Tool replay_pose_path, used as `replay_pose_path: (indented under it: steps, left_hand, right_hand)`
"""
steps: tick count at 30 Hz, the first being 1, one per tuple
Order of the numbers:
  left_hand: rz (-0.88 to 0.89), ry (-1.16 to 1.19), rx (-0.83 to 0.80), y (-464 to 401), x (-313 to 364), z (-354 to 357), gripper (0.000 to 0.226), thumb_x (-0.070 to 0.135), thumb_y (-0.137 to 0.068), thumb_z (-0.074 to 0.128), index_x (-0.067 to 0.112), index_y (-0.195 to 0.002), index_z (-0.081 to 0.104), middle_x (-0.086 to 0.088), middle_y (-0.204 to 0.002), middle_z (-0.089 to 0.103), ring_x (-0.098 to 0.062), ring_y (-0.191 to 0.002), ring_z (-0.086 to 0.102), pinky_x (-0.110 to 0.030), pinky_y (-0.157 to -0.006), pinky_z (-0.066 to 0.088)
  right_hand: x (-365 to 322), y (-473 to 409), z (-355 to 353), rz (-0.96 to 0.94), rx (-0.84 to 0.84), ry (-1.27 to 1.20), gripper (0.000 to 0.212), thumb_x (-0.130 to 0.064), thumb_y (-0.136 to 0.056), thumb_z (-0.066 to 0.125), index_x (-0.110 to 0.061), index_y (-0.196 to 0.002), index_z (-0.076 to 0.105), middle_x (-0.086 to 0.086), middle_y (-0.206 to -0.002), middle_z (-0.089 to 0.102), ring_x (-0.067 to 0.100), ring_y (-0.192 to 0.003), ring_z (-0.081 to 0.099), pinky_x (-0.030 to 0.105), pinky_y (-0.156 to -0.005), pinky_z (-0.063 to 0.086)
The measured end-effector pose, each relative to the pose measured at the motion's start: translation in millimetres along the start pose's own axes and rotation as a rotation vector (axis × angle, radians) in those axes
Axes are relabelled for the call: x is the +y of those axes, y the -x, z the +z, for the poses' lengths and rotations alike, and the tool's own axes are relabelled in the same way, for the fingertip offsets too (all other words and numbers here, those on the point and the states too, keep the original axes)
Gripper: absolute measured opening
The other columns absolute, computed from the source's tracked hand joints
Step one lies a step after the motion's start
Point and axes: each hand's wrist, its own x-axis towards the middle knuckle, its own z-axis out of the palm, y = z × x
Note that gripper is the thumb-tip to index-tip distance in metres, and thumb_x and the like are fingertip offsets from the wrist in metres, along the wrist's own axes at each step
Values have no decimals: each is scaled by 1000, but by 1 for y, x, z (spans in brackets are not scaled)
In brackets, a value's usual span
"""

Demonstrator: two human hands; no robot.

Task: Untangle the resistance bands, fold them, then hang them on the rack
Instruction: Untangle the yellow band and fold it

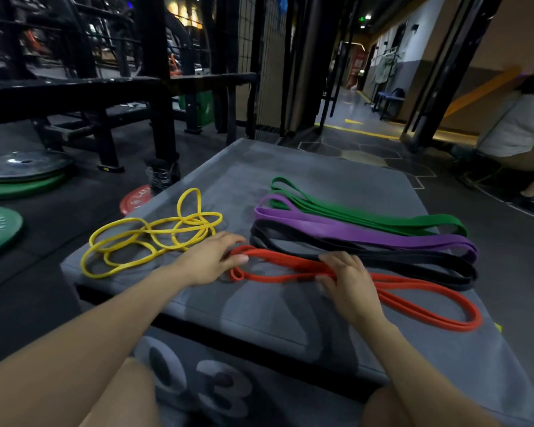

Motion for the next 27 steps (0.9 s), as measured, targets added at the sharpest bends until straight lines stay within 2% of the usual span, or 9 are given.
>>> replay_pose_path:
  steps: [2,6,9,11,16,18,21,24,27]
  left_hand:
    - [-33,9,88,8,-6,-6,46,40,-90,54,17,-129,50,-4,-127,49,-20,-122,46,-36,-100,41]
    - [-85,-3,234,26,-28,-23,29,22,-86,63,16,-114,59,-4,-120,53,-23,-117,49,-38,-95,45]
    - [-163,-60,334,41,-42,-37,30,16,-83,66,15,-113,60,-5,-122,54,-24,-115,50,-33,-96,41]
    - [-220,-125,362,52,-52,-44,34,18,-82,66,17,-115,58,-2,-121,53,-25,-114,50,-37,-93,42]
    - [-311,-154,348,77,-83,-49,36,31,-77,70,24,-110,58,0,-118,55,-26,-112,52,-41,-91,44]
    - [-320,-135,276,82,-91,-50,32,34,-75,71,25,-103,60,3,-112,57,-22,-108,53,-39,-91,44]
    - [-337,-99,203,86,-94,-51,15,26,-80,69,29,-92,61,9,-97,57,-15,-96,57,-35,-87,47]
    - [-339,-94,196,85,-96,-53,19,18,-85,62,33,-79,52,12,-85,57,-16,-88,57,-33,-82,47]
    - [-329,-120,141,86,-92,-54,17,19,-88,59,31,-78,50,9,-83,56,-17,-85,55,-31,-78,46]
  right_hand:
    - [-23,-8,0,-70,16,-40,37,-17,-83,66,-9,-119,61,6,-120,59,31,-111,51,39,-95,41]
    - [-71,-30,9,-187,-80,-93,41,-21,-89,60,-13,-129,54,3,-126,54,24,-119,44,29,-98,33]
    - [-109,-47,20,-238,-113,-142,40,-20,-89,59,-12,-128,55,8,-125,53,27,-119,44,27,-98,30]
    - [-134,-57,30,-263,-134,-149,37,-19,-89,58,-13,-125,56,10,-123,54,27,-118,44,29,-100,30]
    - [-171,-66,61,-288,-172,-112,22,-17,-88,56,-12,-108,64,7,-116,59,27,-114,48,37,-94,42]
    - [-176,-65,73,-284,-183,-54,22,-18,-89,55,-14,-109,63,6,-115,58,26,-114,48,37,-92,44]
    - [-187,-68,85,-323,-175,-18,25,-13,-90,51,-16,-113,60,4,-119,56,26,-117,45,37,-93,42]
    - [-198,-75,94,-374,-143,-35,30,-9,-89,50,-16,-118,56,3,-123,52,26,-119,42,37,-95,39]
    - [-206,-78,105,-388,-225,61,31,-17,-90,52,-14,-121,51,5,-125,47,27,-122,37,37,-95,36]
